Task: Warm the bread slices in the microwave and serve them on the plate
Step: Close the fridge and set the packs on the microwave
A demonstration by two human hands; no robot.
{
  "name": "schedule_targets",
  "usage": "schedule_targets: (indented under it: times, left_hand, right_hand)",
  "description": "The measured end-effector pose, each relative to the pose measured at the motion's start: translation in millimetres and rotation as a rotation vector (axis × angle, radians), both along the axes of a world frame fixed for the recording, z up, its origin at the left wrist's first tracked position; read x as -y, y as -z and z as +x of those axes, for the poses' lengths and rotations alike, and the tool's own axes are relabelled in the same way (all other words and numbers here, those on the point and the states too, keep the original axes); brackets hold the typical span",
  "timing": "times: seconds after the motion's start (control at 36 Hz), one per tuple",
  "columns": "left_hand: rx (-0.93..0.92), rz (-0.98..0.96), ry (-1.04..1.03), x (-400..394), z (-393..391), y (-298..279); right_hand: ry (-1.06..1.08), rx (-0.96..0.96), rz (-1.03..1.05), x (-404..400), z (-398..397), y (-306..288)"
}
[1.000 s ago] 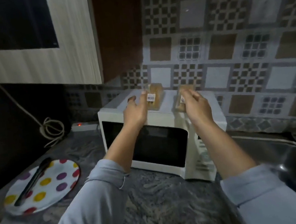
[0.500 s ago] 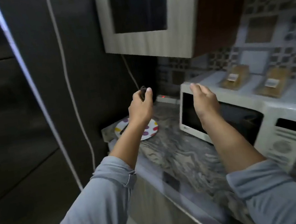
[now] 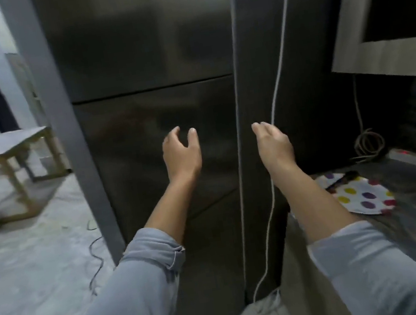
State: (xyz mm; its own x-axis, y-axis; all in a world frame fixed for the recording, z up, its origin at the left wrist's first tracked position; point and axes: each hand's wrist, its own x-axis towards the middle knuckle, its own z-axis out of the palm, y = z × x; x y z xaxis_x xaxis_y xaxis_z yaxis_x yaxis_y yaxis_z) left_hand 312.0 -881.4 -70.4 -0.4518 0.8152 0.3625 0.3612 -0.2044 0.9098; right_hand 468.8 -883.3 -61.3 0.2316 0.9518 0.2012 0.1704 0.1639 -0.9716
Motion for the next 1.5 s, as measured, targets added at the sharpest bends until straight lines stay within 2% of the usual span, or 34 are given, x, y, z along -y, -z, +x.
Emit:
schedule_targets:
  times: [0.11,0.19,0.39,0.61,0.83,0.94,1.08,1.22,1.36,1.5]
  left_hand:
    - [-0.156,0.102,-0.302,4.1,-62.6,2.3]
    - [-0.268,0.080,-0.462,2.8,-97.6,7.7]
    - [-0.422,-0.065,-0.440,-16.6,-156.4,24.1]
    - [-0.497,-0.060,-0.508,-44.6,-180.6,39.8]
    - [-0.449,-0.044,-0.492,-78.2,-212.2,39.7]
    - [-0.389,-0.079,-0.520,-111.0,-236.7,38.5]
    - [-0.292,-0.022,-0.566,-155.0,-260.1,43.2]
    - [-0.136,-0.001,-0.482,-206.8,-276.6,47.1]
    - [-0.142,-0.103,-0.438,-251.0,-294.4,47.3]
    - [-0.149,-0.161,-0.357,-289.5,-305.4,51.2]
  right_hand:
    - [-0.123,0.021,0.017,-10.9,-69.7,-1.5]
    - [-0.177,0.026,0.031,-17.2,-113.5,5.0]
    - [-0.239,0.129,0.050,-35.2,-195.4,15.5]
    - [-0.276,0.349,0.062,-63.0,-248.1,28.1]
    - [-0.207,0.477,0.149,-98.7,-278.5,45.1]
    - [-0.141,0.635,0.219,-127.9,-291.6,51.1]
    - [-0.081,0.750,0.332,-169.7,-303.3,53.6]
    - [-0.018,0.845,0.382,-213.9,-315.8,51.7]
    - [0.007,0.851,0.394,-249.4,-328.6,52.5]
    - [0.034,0.942,0.380,-277.6,-330.5,54.3]
